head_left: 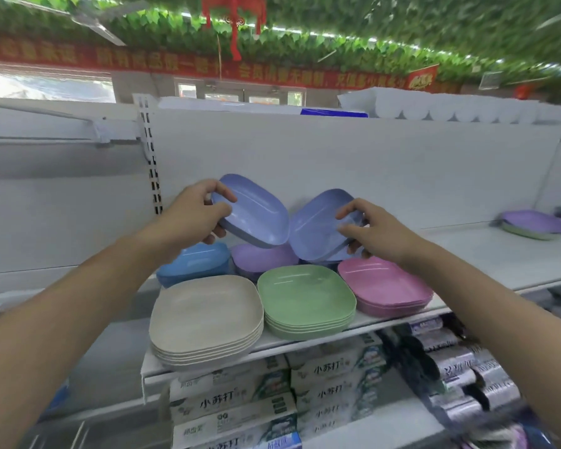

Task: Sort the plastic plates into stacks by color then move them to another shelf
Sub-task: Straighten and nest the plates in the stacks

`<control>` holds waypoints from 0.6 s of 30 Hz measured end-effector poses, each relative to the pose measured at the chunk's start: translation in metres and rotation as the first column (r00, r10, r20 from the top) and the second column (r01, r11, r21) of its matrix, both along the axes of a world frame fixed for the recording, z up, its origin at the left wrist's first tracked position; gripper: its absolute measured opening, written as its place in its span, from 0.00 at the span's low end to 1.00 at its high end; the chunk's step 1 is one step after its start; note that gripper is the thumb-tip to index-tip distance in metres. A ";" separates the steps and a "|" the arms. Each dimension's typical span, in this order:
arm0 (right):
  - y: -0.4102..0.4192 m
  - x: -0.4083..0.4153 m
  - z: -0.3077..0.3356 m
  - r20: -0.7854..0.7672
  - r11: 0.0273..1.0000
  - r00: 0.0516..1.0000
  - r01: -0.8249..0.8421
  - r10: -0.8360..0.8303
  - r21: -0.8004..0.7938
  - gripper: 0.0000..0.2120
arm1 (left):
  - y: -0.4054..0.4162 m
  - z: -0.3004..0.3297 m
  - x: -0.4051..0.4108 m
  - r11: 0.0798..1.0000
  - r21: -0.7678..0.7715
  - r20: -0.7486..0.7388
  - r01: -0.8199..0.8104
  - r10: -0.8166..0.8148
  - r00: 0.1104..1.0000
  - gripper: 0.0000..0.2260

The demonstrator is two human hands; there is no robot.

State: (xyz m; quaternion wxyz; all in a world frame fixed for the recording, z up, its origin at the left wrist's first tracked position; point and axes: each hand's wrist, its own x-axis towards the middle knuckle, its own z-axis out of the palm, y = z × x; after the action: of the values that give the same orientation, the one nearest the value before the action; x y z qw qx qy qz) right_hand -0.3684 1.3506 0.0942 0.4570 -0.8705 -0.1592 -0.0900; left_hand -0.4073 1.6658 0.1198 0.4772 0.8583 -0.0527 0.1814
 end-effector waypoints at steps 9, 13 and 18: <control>-0.042 0.006 -0.013 -0.055 0.987 0.985 0.161 -0.161 -0.004 0.09 | -0.049 0.001 0.025 0.995 -0.035 -0.005 0.092 -0.092 0.996 0.06; -0.036 0.030 -0.021 -0.094 0.984 0.980 0.169 -0.174 -0.059 0.09 | -0.067 -0.004 0.037 0.996 -0.024 -0.022 0.081 -0.081 0.996 0.06; -0.027 0.063 -0.023 -0.134 0.985 0.986 0.083 -0.104 -0.152 0.20 | -0.081 -0.009 0.053 0.999 -0.028 -0.065 0.035 -0.037 0.997 0.06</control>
State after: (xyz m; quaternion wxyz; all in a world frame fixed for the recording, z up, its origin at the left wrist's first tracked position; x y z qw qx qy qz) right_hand -0.3051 1.3238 0.0714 0.3974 -0.9123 -0.0915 -0.0376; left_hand -0.3544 1.5849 0.1109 0.4933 0.8562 -0.0502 0.1450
